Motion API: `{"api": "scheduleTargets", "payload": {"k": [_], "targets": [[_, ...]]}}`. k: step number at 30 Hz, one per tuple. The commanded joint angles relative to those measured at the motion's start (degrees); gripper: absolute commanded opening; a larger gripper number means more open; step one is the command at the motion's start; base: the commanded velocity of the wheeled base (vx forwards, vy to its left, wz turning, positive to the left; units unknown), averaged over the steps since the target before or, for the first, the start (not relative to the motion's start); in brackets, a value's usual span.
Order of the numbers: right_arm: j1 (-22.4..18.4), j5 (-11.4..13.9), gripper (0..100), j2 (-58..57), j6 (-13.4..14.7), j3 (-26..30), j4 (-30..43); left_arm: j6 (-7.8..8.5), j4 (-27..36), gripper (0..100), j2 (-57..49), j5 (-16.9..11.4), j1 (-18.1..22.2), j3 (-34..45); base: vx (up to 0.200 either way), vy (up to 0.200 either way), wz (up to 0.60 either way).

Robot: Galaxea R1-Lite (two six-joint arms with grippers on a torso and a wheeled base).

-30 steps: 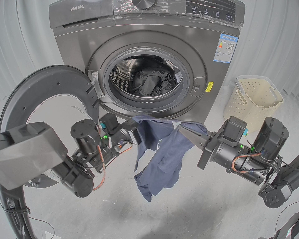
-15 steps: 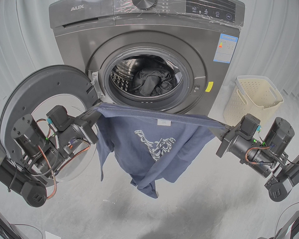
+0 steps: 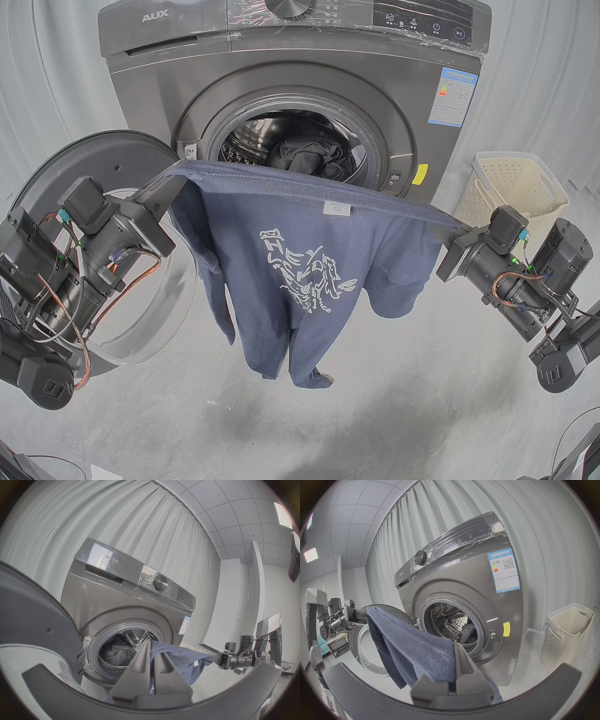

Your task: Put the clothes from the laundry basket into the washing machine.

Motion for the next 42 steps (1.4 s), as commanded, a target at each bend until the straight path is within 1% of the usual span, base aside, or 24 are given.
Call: {"api": "scheduleTargets", "payload": {"k": [1,2,3,5,11,15,20,23,24,25,26,27,28,30,32,35,36,37,38,42], "targets": [[0.1,-1.1,0,-0.1,-0.2,0.1,-0.2,0.03,-0.1,0,-1.5,0.2,0.2,-0.7,0.0,0.0,0.0],[0.1,-1.5,0,-0.2,-0.3,0.0,-0.2,0.03,0.0,0,-1.6,0.2,0.2,-0.9,0.0,0.0,0.0],[0.1,-2.6,0,-0.8,-0.3,-0.5,-0.2,0.03,0.0,0,-1.8,0.3,0.3,-1.0,0.0,0.0,0.0],[0.4,-3.1,0,-1.8,-0.3,-1.1,0.0,0.03,0.0,0,-2.3,0.3,0.3,-0.9,0.0,0.0,0.0],[1.1,-3.3,0,-3.3,-0.3,-2.1,-0.1,0.29,1.4,0,-3.7,0.3,0.3,-0.6,0.0,0.0,0.0],[1.1,-3.2,0,-4.3,-0.1,-3.3,0.0,0.38,1.6,0,-3.7,0.2,1.5,0.4,0.0,0.0,0.0],[1.2,-3.2,0,-5.4,-0.1,-3.9,0.5,0.38,1.7,0,-3.4,-0.1,1.0,0.5,0.0,0.0,0.0],[1.5,-3.1,0,-5.4,0.0,-3.9,0.5,0.46,3.1,0,-2.9,-0.8,0.3,0.5,0.0,0.0,0.0],[1.5,-3.1,0,-5.4,0.1,-3.9,0.6,0.46,4.3,0,-2.9,-1.0,-0.8,0.3,0.0,0.0,0.0],[1.5,-3.1,0,-5.4,0.1,-3.9,0.6,0.46,4.3,0,-2.9,-1.0,-0.8,0.3,0.0,0.0,0.0],[2.6,-3.1,0,-5.5,0.2,-3.9,0.6,0.29,6.9,0,-2.9,-1.6,-4.1,-0.3,0.0,0.0,0.0],[3.7,-3.2,0,-5.5,0.3,-3.8,0.7,0.38,8.3,0,-2.7,-1.9,-6.3,-0.4,0.0,0.0,0.0],[4.8,-3.2,0,-5.4,0.5,-3.6,0.7,0.29,9.1,0,-2.2,-2.6,-8.1,-0.5,0.0,0.0,0.0],[7.1,-3.0,0,-4.7,1.6,-2.6,0.8,0.29,9.3,0,-0.9,-4.5,-10.4,-0.4,0.0,0.0,0.0],[9.5,-2.6,0,-2.8,2.0,-1.1,0.8,0.46,9.1,0,-0.2,-5.5,-11.3,-0.1,0.0,0.0,0.0],[10.8,-2.3,0,1.0,2.0,-0.1,0.7,0.46,9.0,0,0.7,-5.5,-11.5,-0.7,0.0,0.0,0.0],[12.2,-1.6,0,3.7,2.1,0.3,0.3,0.38,8.6,0,1.0,-5.1,-11.3,-1.8,0.0,0.0,0.0],[12.7,-1.5,0,4.2,2.1,0.3,0.1,0.29,8.5,0,1.0,-5.0,-11.3,-2.2,0.0,0.0,0.0],[14.3,-1.4,100,5.5,2.2,-0.2,0.0,0.03,8.2,0,1.0,-4.8,-11.2,-3.0,0.0,0.0,0.0],[15.8,-1.3,100,9.2,2.4,-0.6,0.7,0.03,7.9,0,0.1,-4.4,-10.9,-3.9,0.0,0.0,0.0]]}}
